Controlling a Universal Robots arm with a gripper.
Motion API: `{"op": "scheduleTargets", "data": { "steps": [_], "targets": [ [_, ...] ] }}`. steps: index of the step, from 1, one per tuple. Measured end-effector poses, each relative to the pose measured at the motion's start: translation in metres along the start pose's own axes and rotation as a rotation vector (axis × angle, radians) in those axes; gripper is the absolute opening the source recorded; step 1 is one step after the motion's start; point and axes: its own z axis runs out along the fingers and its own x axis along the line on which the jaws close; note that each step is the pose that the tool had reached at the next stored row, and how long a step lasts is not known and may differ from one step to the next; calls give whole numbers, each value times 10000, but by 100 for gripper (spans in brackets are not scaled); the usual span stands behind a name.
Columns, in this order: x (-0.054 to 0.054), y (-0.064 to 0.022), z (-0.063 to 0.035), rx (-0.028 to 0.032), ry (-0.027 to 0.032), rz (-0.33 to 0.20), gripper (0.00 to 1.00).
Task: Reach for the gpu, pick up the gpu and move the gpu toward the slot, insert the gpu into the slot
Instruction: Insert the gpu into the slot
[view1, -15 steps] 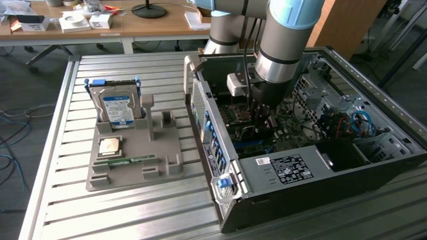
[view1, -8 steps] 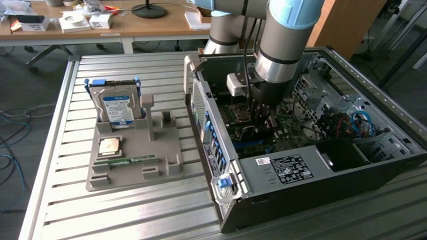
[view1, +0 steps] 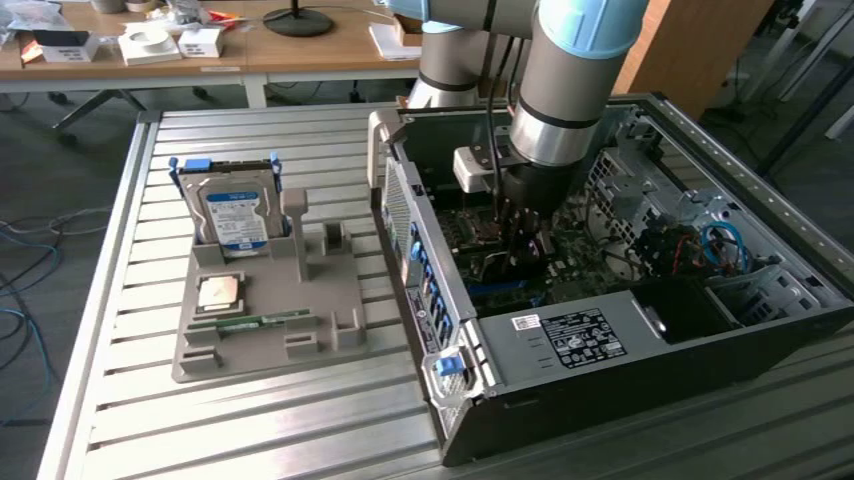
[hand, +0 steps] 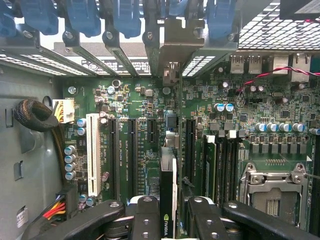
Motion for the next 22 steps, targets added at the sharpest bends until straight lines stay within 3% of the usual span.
{"op": "scheduleTargets", "data": {
  "steps": [22],
  "targets": [
    [0, 0, -9, 35, -16, 0, 27]
  ]
}}
